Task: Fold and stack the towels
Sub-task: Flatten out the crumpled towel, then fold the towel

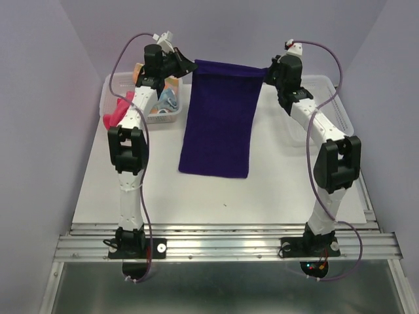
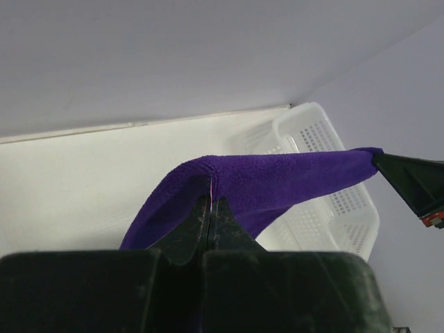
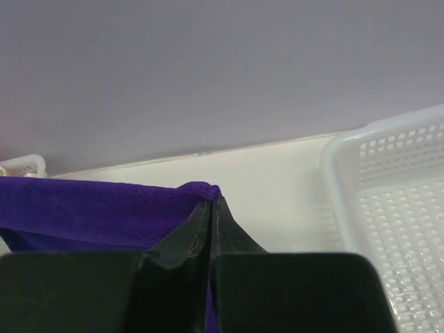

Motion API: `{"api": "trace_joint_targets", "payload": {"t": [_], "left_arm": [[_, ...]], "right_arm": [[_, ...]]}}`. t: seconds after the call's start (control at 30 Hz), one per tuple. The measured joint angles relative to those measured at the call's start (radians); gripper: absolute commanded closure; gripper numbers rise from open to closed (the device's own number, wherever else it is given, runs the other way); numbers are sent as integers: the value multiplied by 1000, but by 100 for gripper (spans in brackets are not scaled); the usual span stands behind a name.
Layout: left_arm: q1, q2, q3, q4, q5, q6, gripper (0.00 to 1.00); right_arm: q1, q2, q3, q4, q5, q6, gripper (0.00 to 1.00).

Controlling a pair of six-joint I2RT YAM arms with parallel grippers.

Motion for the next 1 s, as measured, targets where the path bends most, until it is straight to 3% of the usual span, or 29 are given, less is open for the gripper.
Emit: {"api": "trace_joint_targets", "payload": {"t": [0.2, 0.4, 1.0], "left_arm": [[0, 138, 85, -11, 1, 11, 100], [1, 138, 51, -34, -13, 38, 100], [1, -143, -391, -139, -29, 71, 100]], "right_arm": [[-47, 107, 67, 11, -108, 29, 99], [-49, 117, 66, 5, -179, 55, 99], [-49, -99, -276, -86, -307, 209, 99]]}}
